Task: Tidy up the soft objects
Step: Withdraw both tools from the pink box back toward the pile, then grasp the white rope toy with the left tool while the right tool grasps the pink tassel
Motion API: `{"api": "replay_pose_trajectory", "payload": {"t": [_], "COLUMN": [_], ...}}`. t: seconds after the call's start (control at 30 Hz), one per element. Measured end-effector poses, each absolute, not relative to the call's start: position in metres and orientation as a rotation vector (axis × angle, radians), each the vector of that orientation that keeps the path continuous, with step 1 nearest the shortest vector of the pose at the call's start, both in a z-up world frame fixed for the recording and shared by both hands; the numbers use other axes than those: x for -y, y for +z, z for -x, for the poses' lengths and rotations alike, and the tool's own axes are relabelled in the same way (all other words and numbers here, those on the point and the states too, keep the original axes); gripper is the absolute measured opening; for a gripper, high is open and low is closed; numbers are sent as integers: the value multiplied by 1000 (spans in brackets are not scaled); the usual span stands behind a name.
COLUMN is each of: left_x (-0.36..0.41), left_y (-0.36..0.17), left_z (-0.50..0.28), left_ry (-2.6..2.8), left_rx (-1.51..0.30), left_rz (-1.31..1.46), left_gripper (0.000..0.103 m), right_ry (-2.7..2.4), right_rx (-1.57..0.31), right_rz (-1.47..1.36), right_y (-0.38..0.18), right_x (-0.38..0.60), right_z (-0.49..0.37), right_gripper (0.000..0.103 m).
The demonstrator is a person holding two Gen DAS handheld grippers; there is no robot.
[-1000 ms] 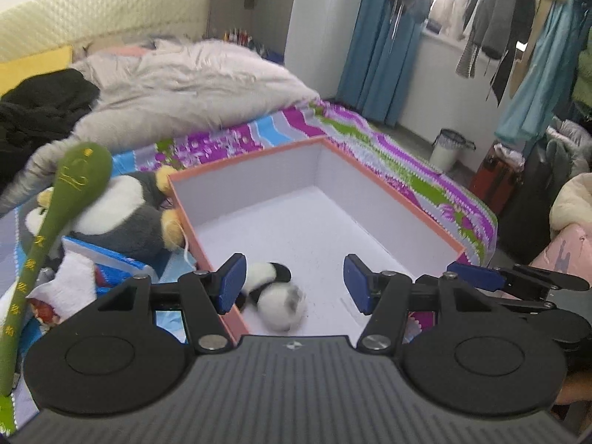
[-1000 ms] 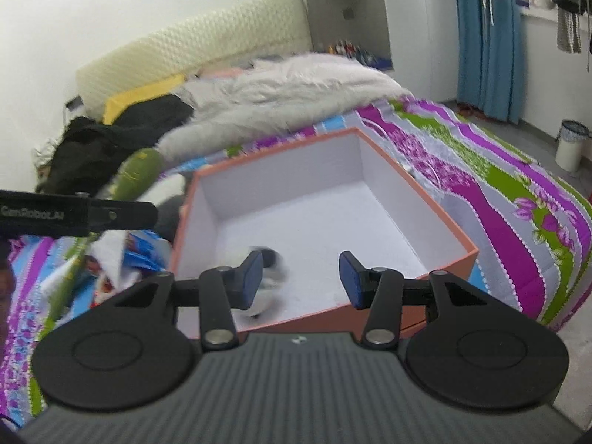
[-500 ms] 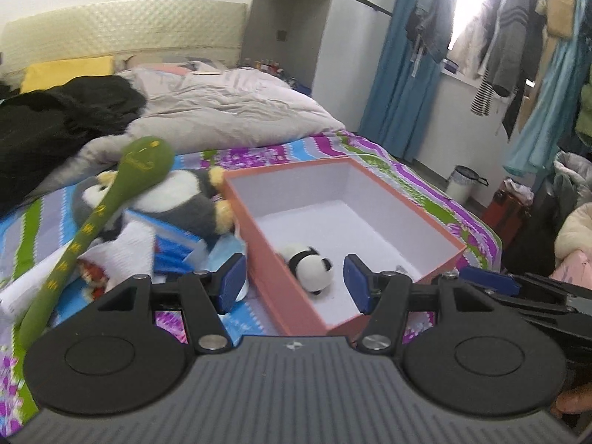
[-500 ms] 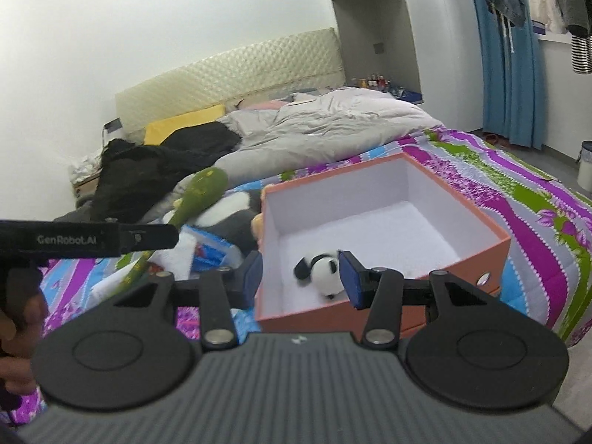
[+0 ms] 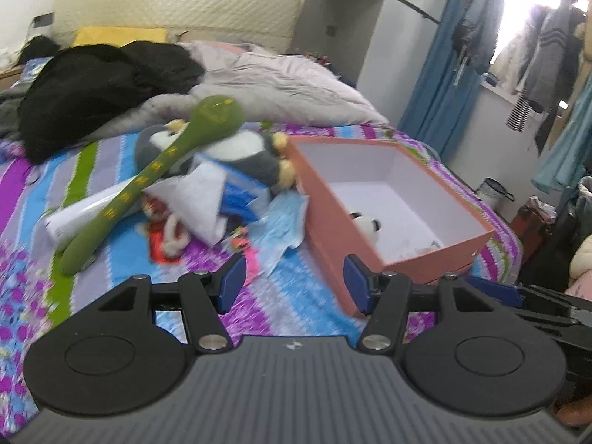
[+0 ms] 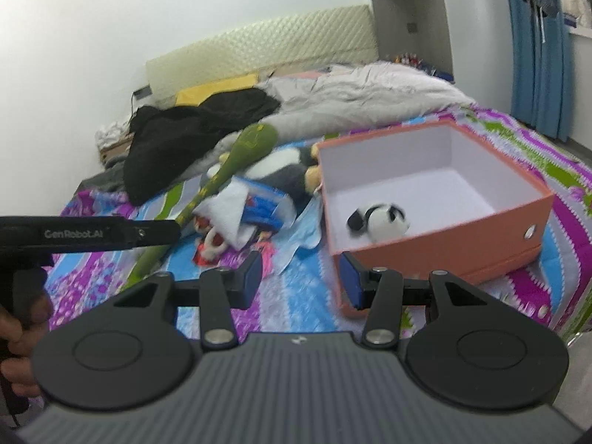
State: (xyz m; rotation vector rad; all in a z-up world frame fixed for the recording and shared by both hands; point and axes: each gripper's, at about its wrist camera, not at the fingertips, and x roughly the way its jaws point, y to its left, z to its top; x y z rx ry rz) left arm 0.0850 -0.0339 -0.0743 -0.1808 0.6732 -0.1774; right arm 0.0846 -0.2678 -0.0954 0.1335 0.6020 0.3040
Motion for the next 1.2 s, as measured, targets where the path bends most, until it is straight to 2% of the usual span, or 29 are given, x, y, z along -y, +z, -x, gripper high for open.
{"api": "replay_pose_trajectory", "payload": {"t": [0.43, 1.2], "left_x": [-26, -75], "left_y": [-114, -226], "left_z": [-90, -243], "left_ry": [-61, -20], "left_rx": [-724, -745], "left_rz": [251, 310], "left_gripper": [64, 63], "right_ry": [347, 413], "right_rx": [-669, -673], "right_rz": [-82, 12], "right_y": [-123, -218], "right_x": [222, 146], "right_z": [-99, -248], "right_gripper": [49, 48]}}
